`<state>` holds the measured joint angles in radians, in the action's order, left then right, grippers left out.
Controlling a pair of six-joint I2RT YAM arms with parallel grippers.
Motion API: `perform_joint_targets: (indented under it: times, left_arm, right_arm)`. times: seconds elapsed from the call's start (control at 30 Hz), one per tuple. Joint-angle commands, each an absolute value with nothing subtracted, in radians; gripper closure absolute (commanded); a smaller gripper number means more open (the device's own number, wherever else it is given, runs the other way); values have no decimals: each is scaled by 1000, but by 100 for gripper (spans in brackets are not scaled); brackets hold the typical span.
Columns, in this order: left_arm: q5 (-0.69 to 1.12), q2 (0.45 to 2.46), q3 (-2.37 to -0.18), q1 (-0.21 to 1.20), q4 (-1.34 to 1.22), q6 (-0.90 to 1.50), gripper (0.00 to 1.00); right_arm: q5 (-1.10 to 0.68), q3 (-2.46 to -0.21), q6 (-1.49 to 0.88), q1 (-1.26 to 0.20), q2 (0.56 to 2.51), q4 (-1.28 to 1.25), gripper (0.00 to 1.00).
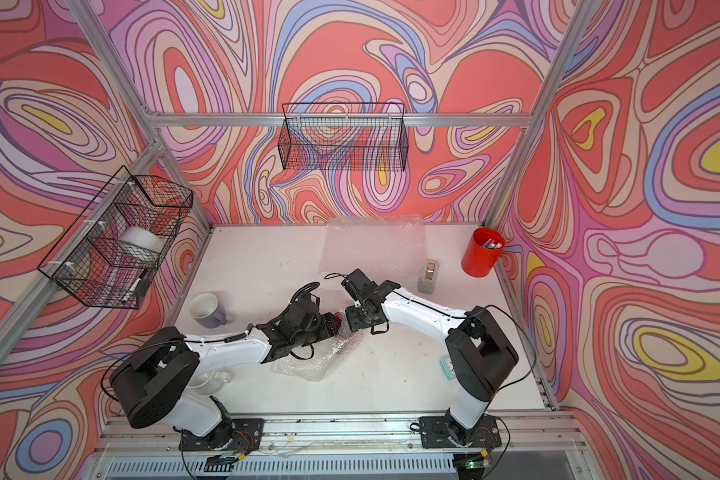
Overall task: Wrap mugs in bubble wrap
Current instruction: Wrap the mug in bubble wrap.
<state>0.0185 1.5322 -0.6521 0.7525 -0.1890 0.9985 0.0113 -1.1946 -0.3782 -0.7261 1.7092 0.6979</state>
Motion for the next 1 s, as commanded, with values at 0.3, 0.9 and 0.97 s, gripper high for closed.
perform_joint_targets:
  times: [0.3,0.9,0.97]
  left_arm:
    - [-97,1368,-679,736,6,909,24]
    - [85,1456,-814,345,230,630,37]
    - [87,1512,-866,320,254,605,39]
  right_arm:
    - [35,-1242,-312,-735,1807,752,68]
    - [121,-1335,-72,-734,1829,805,83]
    - [119,-1337,-77,-734,1831,801,83]
